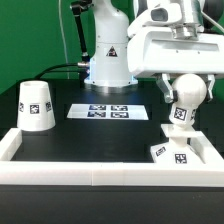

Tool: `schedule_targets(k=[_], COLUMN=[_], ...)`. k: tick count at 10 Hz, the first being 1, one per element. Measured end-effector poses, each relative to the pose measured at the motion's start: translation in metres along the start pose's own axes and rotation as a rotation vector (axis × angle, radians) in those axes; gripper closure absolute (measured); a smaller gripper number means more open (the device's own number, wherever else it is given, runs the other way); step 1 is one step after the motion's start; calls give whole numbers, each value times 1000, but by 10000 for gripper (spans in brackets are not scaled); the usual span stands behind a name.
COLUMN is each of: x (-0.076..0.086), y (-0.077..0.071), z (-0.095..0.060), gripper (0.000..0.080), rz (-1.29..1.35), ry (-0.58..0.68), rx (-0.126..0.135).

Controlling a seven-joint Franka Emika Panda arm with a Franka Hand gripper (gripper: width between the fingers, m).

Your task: Assemble lamp

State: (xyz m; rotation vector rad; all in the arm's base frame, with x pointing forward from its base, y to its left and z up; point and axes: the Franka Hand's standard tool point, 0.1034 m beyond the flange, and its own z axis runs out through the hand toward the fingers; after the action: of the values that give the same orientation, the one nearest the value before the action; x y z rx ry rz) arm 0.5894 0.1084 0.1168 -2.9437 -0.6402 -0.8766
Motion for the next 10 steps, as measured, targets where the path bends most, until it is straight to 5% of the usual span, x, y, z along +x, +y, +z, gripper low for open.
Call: schedule_targets(k=[2,4,10], x=[0,0,3], y=[0,0,12], z=[0,0,-8], gripper=[223,109,101], rz=[0,0,-5], ry=[2,2,-6], rx=[-1,-1,-8])
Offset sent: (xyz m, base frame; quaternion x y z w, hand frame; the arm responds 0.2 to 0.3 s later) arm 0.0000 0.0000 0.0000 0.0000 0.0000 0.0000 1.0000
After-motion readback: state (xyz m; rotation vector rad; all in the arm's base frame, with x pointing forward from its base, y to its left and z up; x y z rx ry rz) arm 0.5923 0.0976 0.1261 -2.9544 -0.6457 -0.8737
